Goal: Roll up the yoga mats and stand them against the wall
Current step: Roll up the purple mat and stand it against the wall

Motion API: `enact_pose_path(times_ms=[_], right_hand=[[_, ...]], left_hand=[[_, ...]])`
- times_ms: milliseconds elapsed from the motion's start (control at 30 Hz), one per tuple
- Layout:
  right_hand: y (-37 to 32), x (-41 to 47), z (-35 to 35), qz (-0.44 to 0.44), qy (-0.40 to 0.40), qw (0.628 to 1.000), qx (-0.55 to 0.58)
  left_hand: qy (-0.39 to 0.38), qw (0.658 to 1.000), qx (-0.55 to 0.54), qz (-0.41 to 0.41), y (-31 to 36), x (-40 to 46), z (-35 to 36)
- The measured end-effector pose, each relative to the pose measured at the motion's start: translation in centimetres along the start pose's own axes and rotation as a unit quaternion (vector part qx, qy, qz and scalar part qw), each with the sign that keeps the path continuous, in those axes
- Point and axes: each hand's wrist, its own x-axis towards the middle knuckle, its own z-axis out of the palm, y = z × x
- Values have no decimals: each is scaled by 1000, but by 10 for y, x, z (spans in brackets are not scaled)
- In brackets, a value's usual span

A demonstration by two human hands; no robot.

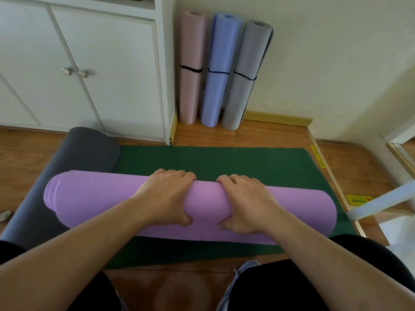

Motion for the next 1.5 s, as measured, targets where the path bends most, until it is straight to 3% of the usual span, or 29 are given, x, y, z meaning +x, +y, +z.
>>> enact_pose_path(times_ms=[233,500,633,767,1067,1267,1500], right_hand=[[3,2,-4,33,-24,997,70],[-1,0,0,6,-31,1000,2],[0,0,-8,15,2,1000,16],[3,0,-11,44,-16,998,48],[-2,-2,-6,8,-8,1000,0],[3,0,-13,38,-16,998,46],[-2,-2,-9,20,-16,999,-20]], left_hand=[[-2,992,122,26,14,-1,8],[-4,1000,22,13,1,0,3],[13,998,62,21,3,-3,4],[38,994,104,14,10,-1,6],[19,1000,5,16,5,0,0],[35,993,110,22,15,0,7],[37,999,20,10,6,1,1]])
